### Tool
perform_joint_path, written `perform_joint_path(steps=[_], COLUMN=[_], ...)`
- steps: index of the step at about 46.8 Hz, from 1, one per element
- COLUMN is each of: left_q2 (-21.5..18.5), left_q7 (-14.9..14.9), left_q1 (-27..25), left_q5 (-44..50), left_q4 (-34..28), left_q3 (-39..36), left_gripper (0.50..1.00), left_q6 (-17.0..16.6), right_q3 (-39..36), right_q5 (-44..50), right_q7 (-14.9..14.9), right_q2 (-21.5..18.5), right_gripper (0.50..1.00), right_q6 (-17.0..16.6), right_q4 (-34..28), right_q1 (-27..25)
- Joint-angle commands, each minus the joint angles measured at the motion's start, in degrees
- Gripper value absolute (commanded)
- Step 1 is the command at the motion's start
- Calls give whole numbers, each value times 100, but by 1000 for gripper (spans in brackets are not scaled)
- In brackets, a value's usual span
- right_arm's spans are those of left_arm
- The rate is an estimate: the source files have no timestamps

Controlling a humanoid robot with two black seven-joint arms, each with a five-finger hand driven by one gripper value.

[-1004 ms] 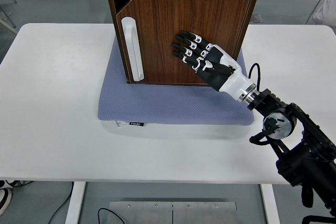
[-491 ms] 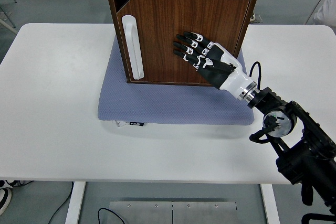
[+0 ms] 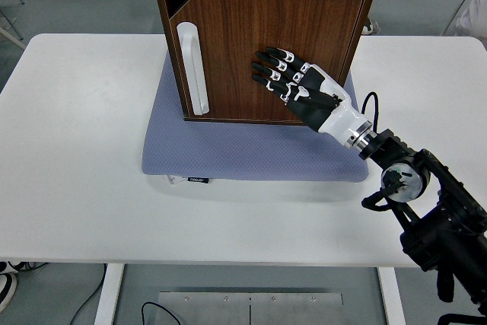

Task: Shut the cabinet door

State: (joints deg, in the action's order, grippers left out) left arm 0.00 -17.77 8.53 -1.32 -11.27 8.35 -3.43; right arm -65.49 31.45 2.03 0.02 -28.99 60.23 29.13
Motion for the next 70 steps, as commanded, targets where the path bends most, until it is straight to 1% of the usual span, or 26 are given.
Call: perform_joint_path(steps=[1, 13, 16, 19, 24, 29, 33, 38, 44, 52, 59, 60, 64, 67, 70], left_q2=[0, 0, 0, 0, 0, 0, 0, 0, 0, 0, 0, 0, 0, 0, 0], left_q7=[1, 1, 1, 1, 1, 1, -7, 1, 1, 1, 1, 1, 1, 1, 1], left_q1=[0, 0, 0, 0, 0, 0, 0, 0, 0, 0, 0, 0, 0, 0, 0], left_q5=[0, 0, 0, 0, 0, 0, 0, 0, 0, 0, 0, 0, 0, 0, 0], left_q4=[-7, 2, 2, 2, -7, 2, 2, -7, 2, -7, -7, 2, -7, -7, 2], left_q3=[0, 0, 0, 0, 0, 0, 0, 0, 0, 0, 0, 0, 0, 0, 0], left_gripper=[1000, 1000, 1000, 1000, 1000, 1000, 1000, 1000, 1000, 1000, 1000, 1000, 1000, 1000, 1000], left_q6=[0, 0, 0, 0, 0, 0, 0, 0, 0, 0, 0, 0, 0, 0, 0], right_q3=[1, 28, 28, 28, -42, -376, -753, -1211, -1721, -2099, -2152, -2152, -2143, -2099, -2073], right_q5=[1, 1, 1, 1, -16, -16, -34, -43, -69, -69, -69, -69, -69, -69, -69], right_q7=[-1, -1, -1, -1, 8, 131, 149, 149, 149, 140, 140, 140, 149, 149, 149], right_q2=[-2, -2, 191, 472, 973, 1299, 1510, 1747, 1976, 2002, 1976, 1967, 1915, 1783, 1607], right_gripper=[1000, 1000, 1000, 1000, 1000, 1000, 1000, 1000, 1000, 1000, 1000, 1000, 1000, 1000, 1000], right_q6=[-19, -54, -63, -72, -212, -441, -601, -601, -601, -601, -601, -556, -117, 191, 419], right_q4=[199, 1060, 1288, 1517, 1807, 1825, 1825, 1799, 1702, 1246, 1052, 1017, 798, 534, 314], right_q1=[-117, -715, -891, -1075, -1357, -1603, -1866, -2183, -2403, -2315, -1938, -1894, -1683, -1463, -1279])
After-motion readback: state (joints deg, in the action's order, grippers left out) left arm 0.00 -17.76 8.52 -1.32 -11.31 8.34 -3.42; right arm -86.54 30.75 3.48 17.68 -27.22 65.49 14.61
